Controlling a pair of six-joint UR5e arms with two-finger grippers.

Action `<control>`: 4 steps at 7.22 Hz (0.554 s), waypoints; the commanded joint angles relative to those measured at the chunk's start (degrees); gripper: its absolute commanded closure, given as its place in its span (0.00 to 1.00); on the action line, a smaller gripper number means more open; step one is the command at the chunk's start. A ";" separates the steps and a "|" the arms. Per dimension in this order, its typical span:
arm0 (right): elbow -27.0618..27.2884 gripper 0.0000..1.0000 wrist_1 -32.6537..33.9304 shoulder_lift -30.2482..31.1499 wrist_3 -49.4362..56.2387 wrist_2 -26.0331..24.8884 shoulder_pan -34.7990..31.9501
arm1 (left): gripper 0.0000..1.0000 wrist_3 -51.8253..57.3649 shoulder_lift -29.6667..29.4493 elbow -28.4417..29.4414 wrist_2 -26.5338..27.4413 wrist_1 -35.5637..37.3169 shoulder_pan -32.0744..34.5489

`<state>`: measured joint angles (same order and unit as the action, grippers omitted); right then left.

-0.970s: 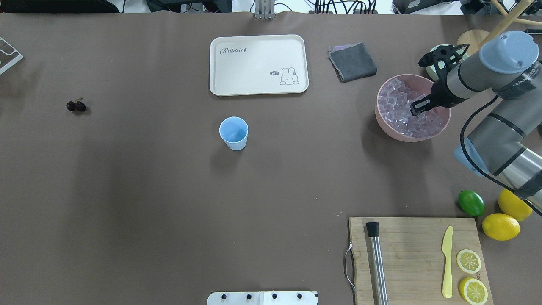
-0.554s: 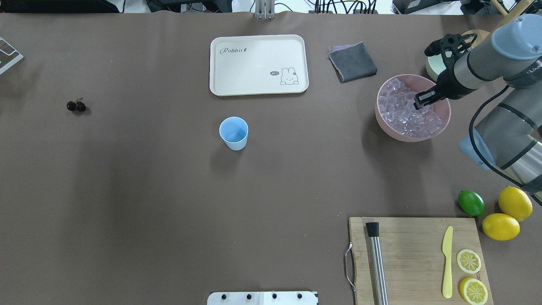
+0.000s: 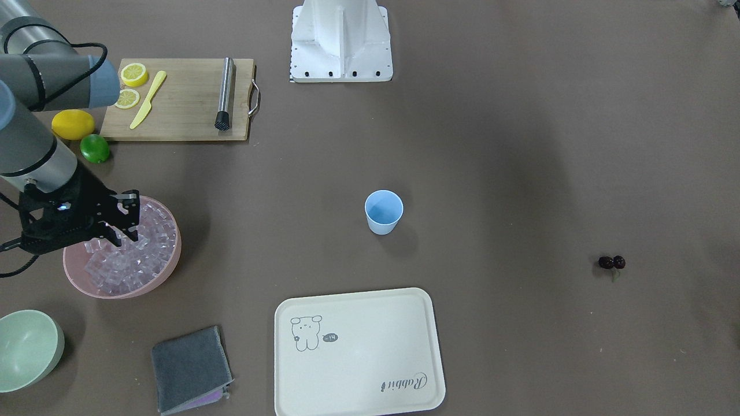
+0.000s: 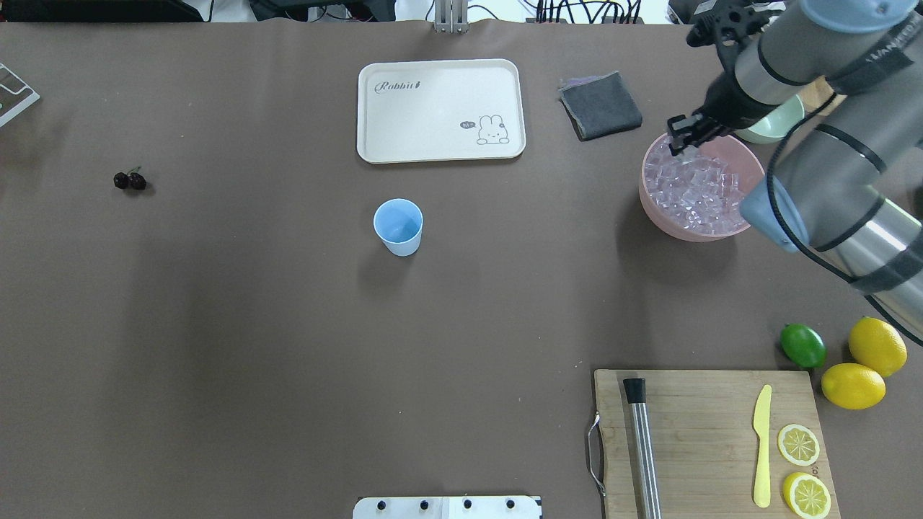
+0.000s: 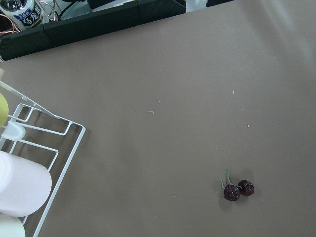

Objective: Put ice and cherries in cup
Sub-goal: 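Lift the ice cube and carry it over the light-blue cup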

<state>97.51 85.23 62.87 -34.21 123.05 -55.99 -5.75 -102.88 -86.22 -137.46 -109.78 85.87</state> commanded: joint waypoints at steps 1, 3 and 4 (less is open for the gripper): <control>-0.39 0.93 3.90 -8.72 -13.61 -4.62 7.25 | 0.03 -0.05 -0.48 0.27 0.09 0.00 0.00; -7.20 0.93 3.80 -21.06 -26.63 -12.80 16.39 | 0.03 -0.05 -0.66 0.27 0.00 0.00 0.00; -10.30 0.93 3.28 -24.17 -29.65 -18.31 20.35 | 0.03 -0.14 -0.66 0.44 0.09 0.00 -0.87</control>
<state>91.56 88.90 44.33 -58.10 111.01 -41.08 -5.82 -103.47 -85.90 -137.44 -109.75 85.65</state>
